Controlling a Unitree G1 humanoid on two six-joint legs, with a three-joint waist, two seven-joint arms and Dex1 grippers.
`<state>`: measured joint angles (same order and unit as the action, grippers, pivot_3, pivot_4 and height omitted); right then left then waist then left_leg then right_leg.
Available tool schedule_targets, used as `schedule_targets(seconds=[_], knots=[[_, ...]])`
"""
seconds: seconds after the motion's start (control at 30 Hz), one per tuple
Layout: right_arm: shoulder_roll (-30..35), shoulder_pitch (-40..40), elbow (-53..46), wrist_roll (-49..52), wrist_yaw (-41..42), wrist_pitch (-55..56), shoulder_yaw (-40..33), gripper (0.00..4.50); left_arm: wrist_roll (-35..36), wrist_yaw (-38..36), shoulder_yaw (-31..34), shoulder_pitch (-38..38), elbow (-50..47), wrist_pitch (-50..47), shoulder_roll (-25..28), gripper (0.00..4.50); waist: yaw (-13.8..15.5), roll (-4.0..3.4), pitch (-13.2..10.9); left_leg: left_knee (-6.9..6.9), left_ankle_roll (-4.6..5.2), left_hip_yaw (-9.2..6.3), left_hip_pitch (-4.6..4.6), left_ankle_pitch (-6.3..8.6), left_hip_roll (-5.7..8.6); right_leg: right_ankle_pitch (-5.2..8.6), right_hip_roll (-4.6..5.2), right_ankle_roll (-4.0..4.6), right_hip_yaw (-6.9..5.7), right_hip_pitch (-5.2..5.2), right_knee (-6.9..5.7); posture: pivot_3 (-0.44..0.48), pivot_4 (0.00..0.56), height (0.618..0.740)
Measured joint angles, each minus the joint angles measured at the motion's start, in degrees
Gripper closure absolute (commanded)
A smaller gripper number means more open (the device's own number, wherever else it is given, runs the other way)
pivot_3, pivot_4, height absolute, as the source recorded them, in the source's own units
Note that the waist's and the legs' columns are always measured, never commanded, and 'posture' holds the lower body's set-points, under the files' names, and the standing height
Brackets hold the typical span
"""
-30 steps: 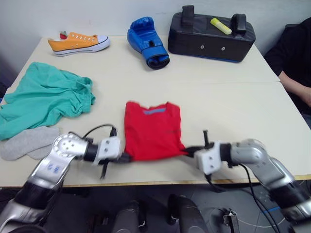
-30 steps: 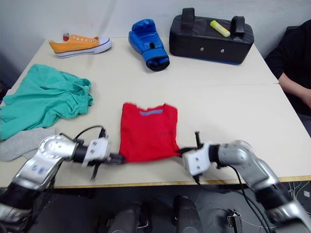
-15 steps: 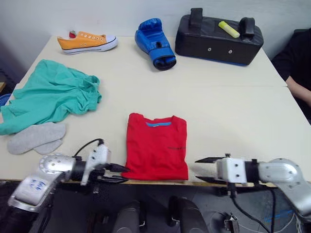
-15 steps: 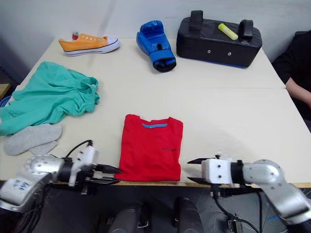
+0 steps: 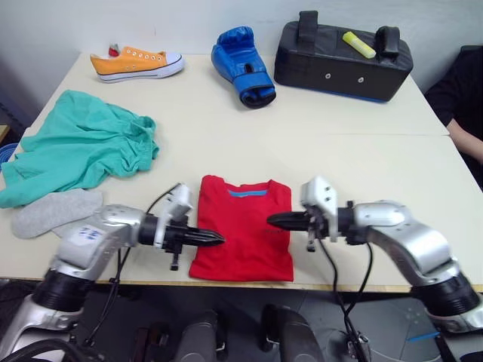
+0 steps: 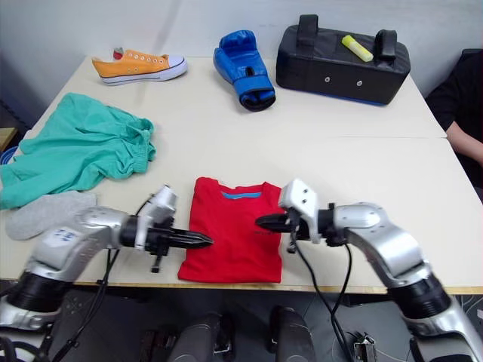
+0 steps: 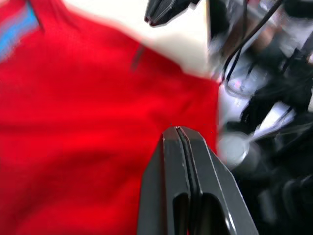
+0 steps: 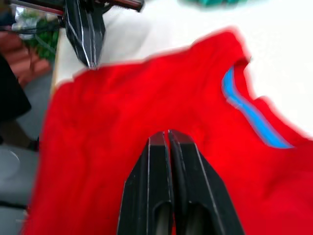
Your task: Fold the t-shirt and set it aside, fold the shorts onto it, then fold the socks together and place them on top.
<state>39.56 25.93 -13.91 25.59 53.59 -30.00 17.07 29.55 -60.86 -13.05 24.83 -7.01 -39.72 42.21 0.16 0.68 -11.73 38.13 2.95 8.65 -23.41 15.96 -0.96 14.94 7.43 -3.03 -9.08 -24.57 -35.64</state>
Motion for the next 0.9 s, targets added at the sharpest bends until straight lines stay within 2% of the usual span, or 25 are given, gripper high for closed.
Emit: schedule_targets(seconds=[0.13,0.23,0.4,0.5,0.63,0.77,0.9], knots=[[-2.32,1.82,6.10,-8.68,-0.37,2.80,5.92,4.48,-6.85,1.27,-3.55,1.57,3.84,5.95,-1.50,4.50,-0.25,0.01,0.01,0.04,0.20,0.03,0.07,0.05,0.08,-0.09,0.20,-0.16,0.08,0.06,0.12,0.000,0.150,0.740],[-3.92,5.10,10.92,-13.69,-2.91,5.30,6.47,4.48,-8.89,1.15,-3.63,1.41,5.60,9.18,-1.39,4.50,-0.32,0.06,0.12,0.02,-0.16,-0.07,0.27,0.17,0.03,-0.22,0.25,-0.05,0.05,0.24,0.13,0.000,0.150,0.740],[-7.16,10.68,23.79,-14.22,-8.25,3.39,-1.26,4.48,-9.39,1.01,-1.33,-1.55,4.58,10.91,-0.04,4.50,-0.43,0.03,0.26,-0.04,-0.33,-0.11,0.33,0.04,-0.07,-0.26,0.22,0.14,0.06,0.16,-0.01,0.000,0.150,0.740],[-6.65,12.41,26.77,-13.99,-7.88,1.69,-4.74,4.48,-9.42,1.14,-0.87,-2.61,2.73,10.55,0.55,4.50,-0.34,0.02,0.26,-0.12,-0.19,-0.12,0.29,-0.08,-0.10,-0.17,0.16,0.24,0.03,0.09,-0.03,0.000,0.150,0.740],[-6.56,12.23,23.91,-11.14,-3.79,-1.51,-6.11,4.48,-8.35,1.43,0.06,-1.13,1.95,5.74,-0.76,4.50,-0.21,-0.08,0.19,-0.10,-0.04,-0.12,0.14,-0.15,-0.10,-0.16,0.12,0.21,0.00,0.04,-0.02,0.000,0.150,0.740],[-4.42,9.42,7.66,-2.39,3.09,-6.96,-8.13,4.48,-2.19,0.83,3.31,5.48,0.43,-2.64,-2.45,4.50,-0.06,-0.08,0.12,-0.05,0.04,-0.21,0.03,-0.14,-0.08,-0.18,0.11,0.12,-0.05,0.02,0.02,0.000,0.150,0.740],[-1.31,3.78,-0.18,-3.26,4.04,-8.12,-5.64,4.48,-2.37,0.92,3.78,11.31,4.65,-3.07,-5.20,4.50,0.13,-0.04,0.15,-0.06,0.09,-0.20,0.12,-0.08,-0.01,-0.15,0.14,0.03,-0.06,0.15,0.07,0.000,0.150,0.740]])
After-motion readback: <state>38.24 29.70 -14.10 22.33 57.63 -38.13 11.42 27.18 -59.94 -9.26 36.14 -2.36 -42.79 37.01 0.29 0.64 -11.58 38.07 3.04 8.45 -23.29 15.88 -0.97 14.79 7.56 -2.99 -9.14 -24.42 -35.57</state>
